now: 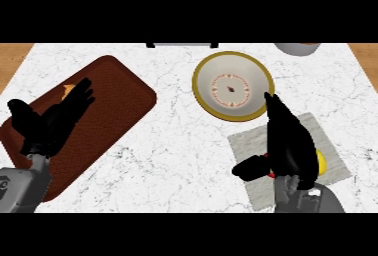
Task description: Pick the tomato from the placemat and place it in the bowl
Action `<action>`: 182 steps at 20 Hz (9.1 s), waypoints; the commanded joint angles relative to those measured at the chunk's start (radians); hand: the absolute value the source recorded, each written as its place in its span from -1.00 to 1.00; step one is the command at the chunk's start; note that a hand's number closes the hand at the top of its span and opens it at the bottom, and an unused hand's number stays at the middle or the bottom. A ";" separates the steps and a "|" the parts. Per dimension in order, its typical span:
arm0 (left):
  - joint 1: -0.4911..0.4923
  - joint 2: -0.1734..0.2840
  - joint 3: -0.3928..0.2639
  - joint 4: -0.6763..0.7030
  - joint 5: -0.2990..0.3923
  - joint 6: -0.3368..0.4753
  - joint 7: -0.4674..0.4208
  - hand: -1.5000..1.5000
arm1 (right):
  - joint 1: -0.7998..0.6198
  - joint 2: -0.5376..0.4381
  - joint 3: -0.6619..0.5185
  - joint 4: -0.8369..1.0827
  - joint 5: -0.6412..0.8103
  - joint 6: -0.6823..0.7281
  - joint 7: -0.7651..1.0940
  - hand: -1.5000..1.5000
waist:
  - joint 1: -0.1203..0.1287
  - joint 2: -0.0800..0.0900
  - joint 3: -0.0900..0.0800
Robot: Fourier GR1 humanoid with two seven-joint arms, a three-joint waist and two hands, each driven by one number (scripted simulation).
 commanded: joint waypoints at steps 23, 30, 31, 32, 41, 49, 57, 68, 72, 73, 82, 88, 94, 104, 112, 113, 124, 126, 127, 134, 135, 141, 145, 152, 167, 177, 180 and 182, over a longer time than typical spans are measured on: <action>0.038 -0.035 0.027 -0.038 -0.041 -0.015 0.018 0.00 | -0.036 0.091 -0.175 0.143 0.057 0.272 0.134 -1.00 | -0.004 0.001 0.002; -0.006 -0.048 0.050 -0.040 -0.030 -0.017 0.077 0.00 | 0.003 0.092 -0.171 0.153 0.040 0.237 0.127 -1.00 | -0.005 0.001 0.003; 0.042 -0.033 0.063 0.005 -0.036 -0.070 -0.030 0.00 | -0.015 0.092 -0.185 0.212 0.043 0.220 0.109 -1.00 | -0.001 0.003 0.002; -0.010 -0.036 0.060 0.000 -0.043 -0.053 0.014 0.00 | -0.015 0.092 -0.140 0.212 0.040 0.197 0.153 -1.00 | -0.003 0.003 0.002; 0.039 -0.057 0.087 -0.041 -0.043 -0.069 0.024 0.00 | 0.026 0.088 -0.221 0.323 0.064 0.160 0.011 -1.00 | -0.003 0.003 0.003; 0.056 -0.089 0.081 -0.092 -0.105 -0.044 0.040 0.00 | 0.060 0.091 -0.256 0.372 0.086 0.120 -0.037 -1.00 | -0.002 0.002 0.003; 0.056 -0.097 0.134 -0.073 -0.092 -0.109 0.052 0.00 | 0.100 0.055 -0.311 0.446 0.089 0.082 -0.156 -1.00 | -0.005 0.002 0.003; -0.011 -0.139 0.177 -0.029 -0.145 -0.121 0.088 0.00 | 0.022 0.070 -0.286 0.581 0.183 -0.064 -0.265 1.00 | -0.003 0.003 0.003; 0.068 -0.141 0.185 -0.098 -0.147 -0.163 0.081 0.00 | 0.064 0.067 -0.255 0.444 0.176 0.014 -0.234 1.00 | -0.004 0.002 0.003; 0.023 -0.128 0.199 -0.111 -0.129 -0.162 0.133 0.00 | 0.019 0.023 -0.301 0.489 0.162 0.021 -0.272 1.00 | -0.004 0.002 0.003; 0.022 -0.154 0.211 -0.048 -0.160 -0.155 0.076 0.00 | 0.221 -0.210 -0.300 0.391 0.042 0.054 -0.700 1.00 | -0.020 0.004 0.004; 0.052 -0.161 0.199 -0.050 -0.182 -0.162 0.047 0.00 | 0.306 -0.439 -0.434 0.420 -0.064 0.017 -1.101 1.00 | -0.016 0.003 0.004; 0.009 -0.177 0.201 -0.030 -0.193 -0.161 0.055 0.00 | 0.325 -0.468 -0.515 0.223 -0.124 0.110 -1.106 1.00 | -0.013 0.002 0.003; 0.049 -0.181 0.204 -0.148 -0.182 -0.150 0.142 0.00 | 0.342 -0.512 -0.692 -0.308 -0.323 0.448 -0.847 1.00 | -0.016 -0.002 0.002; 0.024 -0.186 0.204 -0.042 -0.210 -0.178 0.072 0.00 | -0.034 -0.416 -0.610 -0.336 -0.501 0.606 -0.476 1.00 | -0.002 0.002 0.001; 0.023 -0.193 0.205 -0.062 -0.205 -0.168 0.082 0.00 | -0.075 -0.379 -0.585 -0.325 -0.519 0.599 -0.415 1.00 | 0.002 0.001 0.000; 0.043 -0.194 0.214 -0.072 -0.202 -0.196 0.069 0.00 | -0.426 -0.261 -0.370 -0.045 -0.381 0.414 -0.279 1.00 | 0.009 0.003 0.002; 0.043 -0.196 0.216 -0.072 -0.197 -0.203 0.071 0.00 | -0.469 -0.220 -0.358 -0.034 -0.372 0.391 -0.251 1.00 | 0.005 0.002 0.002; 0.009 -0.189 0.218 -0.097 -0.201 -0.181 0.121 0.00 | -0.487 -0.168 -0.302 -0.031 -0.326 0.352 -0.217 1.00 | 0.008 0.002 0.002; 0.004 -0.188 0.214 -0.095 -0.207 -0.197 0.115 0.00 | -0.624 -0.190 -0.342 0.398 -0.204 0.203 -0.467 1.00 | 0.017 0.007 0.003; -0.034 -0.201 0.224 -0.032 -0.211 -0.183 0.095 0.00 | -0.647 -0.150 -0.316 0.414 -0.169 0.164 -0.439 1.00 | 0.010 0.007 0.002; -0.037 -0.174 0.254 -0.014 -0.199 -0.205 0.079 0.00 | -0.687 -0.152 -0.383 0.756 -0.120 -0.026 -0.625 1.00 | 0.018 0.012 0.003; -0.047 -0.192 0.234 -0.037 -0.195 -0.206 0.100 0.00 | -0.742 -0.102 -0.385 0.982 -0.092 -0.145 -0.739 1.00 | 0.029 0.014 0.003; -0.059 -0.232 0.187 -0.069 -0.220 -0.188 0.111 0.00 | -0.870 -0.090 -0.462 1.334 -0.106 -0.255 -0.906 1.00 | 0.064 0.028 0.003; -0.055 -0.220 0.192 -0.028 -0.227 -0.213 0.066 0.00 | -0.927 -0.053 -0.726 1.550 -0.318 -0.435 -1.123 -1.00 | 0.089 0.042 0.004; -0.072 -0.194 0.235 0.011 -0.201 -0.233 0.049 0.00 | -0.914 -0.155 -0.795 1.586 -0.334 -0.632 -1.244 -1.00 | 0.060 0.033 0.004; -0.032 -0.217 0.209 -0.012 -0.228 -0.209 0.055 0.00 | -0.892 -0.229 -0.819 1.600 -0.343 -0.647 -1.256 -1.00 | 0.053 0.028 0.004; -0.045 -0.188 0.238 -0.023 -0.207 -0.223 0.075 0.00 | -0.873 -0.301 -0.835 1.583 -0.368 -0.561 -1.314 -1.00 | 0.037 0.020 0.004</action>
